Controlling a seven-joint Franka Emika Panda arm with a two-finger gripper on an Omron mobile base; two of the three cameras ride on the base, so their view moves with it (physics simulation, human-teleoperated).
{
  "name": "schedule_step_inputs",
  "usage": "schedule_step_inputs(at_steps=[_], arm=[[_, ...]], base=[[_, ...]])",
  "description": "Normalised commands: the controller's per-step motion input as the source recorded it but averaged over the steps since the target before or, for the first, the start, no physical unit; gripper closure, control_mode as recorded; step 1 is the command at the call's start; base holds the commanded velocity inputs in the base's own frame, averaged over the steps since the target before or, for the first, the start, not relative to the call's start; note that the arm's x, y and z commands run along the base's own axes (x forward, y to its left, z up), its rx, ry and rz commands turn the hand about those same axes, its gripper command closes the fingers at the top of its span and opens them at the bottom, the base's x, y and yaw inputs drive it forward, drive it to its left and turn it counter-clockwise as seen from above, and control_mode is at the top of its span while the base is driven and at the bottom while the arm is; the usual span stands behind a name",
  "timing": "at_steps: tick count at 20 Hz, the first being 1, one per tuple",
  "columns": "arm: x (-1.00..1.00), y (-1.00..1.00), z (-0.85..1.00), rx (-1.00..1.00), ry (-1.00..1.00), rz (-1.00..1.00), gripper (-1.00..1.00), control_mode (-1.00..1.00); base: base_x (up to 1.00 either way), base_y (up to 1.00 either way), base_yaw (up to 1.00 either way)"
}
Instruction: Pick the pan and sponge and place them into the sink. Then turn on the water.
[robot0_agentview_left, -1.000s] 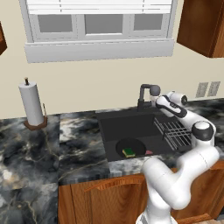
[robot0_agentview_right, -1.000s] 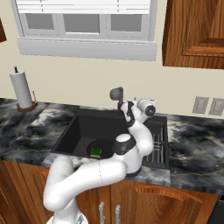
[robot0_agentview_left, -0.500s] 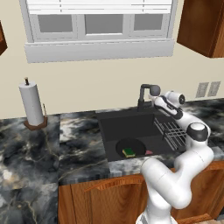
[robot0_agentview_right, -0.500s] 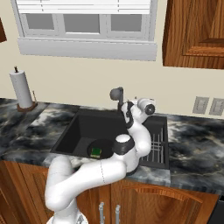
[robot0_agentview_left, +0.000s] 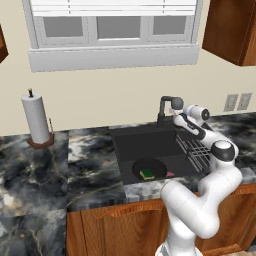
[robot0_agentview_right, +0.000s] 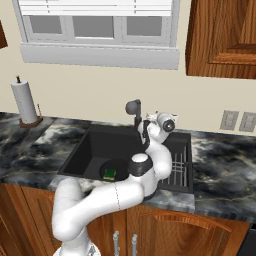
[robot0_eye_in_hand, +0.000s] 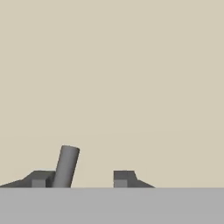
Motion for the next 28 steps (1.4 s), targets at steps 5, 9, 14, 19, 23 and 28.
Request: schedule_step_inputs(at_steps=[5,9,14,19,23,28], arm=[[0.00,-0.59,-0.08,0.00,0.04,-0.06,1.00,-1.00],[0.00,-0.59,-0.08,0.00,0.05,-0.06,1.00,-1.00],[-0.02,-0.60,-0.08,0.01,0.06,-0.06,1.00,-1.00],[-0.26,-0.45,-0.17,0.01,0.05,-0.05,1.00,-1.00],[-0.55,-0.18,-0.37,-0.01,0.02,-0.03,1.00,-1.00],[-0.60,-0.14,-0.38,-0.01,0.00,-0.02,1.00,-1.00]], base=[[0.00,0.00,0.00],[0.00,0.00,0.00],[0.00,0.00,0.00],[0.00,0.00,0.00],[0.00,0.00,0.00],[0.00,0.00,0.00]])
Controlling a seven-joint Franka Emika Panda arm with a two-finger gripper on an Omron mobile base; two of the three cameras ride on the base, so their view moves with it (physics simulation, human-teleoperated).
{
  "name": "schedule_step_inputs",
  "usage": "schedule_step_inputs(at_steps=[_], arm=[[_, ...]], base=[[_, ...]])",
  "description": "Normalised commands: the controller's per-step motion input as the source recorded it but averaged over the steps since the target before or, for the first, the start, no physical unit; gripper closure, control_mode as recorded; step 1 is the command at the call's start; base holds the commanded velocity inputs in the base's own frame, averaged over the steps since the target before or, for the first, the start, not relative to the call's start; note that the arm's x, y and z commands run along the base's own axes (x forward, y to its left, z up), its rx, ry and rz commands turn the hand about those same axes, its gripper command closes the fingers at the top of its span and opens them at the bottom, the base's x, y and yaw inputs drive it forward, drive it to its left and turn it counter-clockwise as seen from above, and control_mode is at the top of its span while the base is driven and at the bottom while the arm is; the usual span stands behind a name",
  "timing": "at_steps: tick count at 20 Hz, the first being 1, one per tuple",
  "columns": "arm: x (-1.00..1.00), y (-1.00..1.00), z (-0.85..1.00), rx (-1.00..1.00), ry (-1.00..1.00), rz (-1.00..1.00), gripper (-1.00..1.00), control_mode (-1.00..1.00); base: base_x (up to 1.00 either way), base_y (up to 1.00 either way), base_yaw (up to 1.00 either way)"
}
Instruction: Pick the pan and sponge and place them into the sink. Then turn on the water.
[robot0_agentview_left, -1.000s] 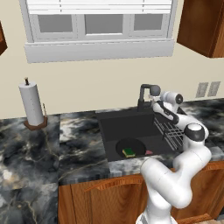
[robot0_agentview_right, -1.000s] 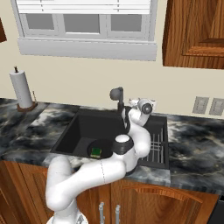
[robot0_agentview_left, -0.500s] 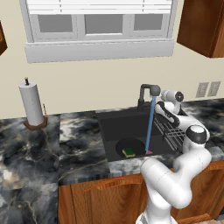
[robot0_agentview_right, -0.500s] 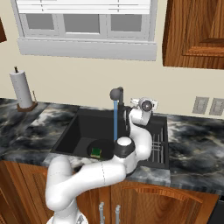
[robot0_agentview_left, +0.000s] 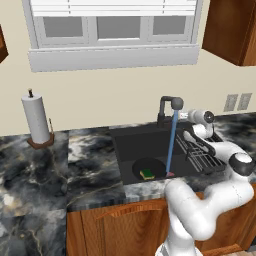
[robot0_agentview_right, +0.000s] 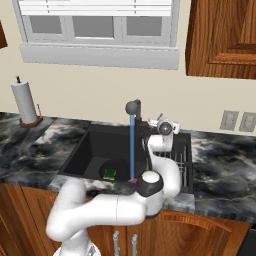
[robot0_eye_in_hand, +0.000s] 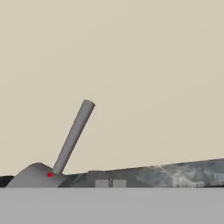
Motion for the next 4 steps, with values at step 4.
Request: schedule_step_inputs(at_steps=[4], arm=[[-0.40,-0.32,0.16,0.02,-0.03,-0.01,1.00,-1.00]], base=[[0.00,0.00,0.00]])
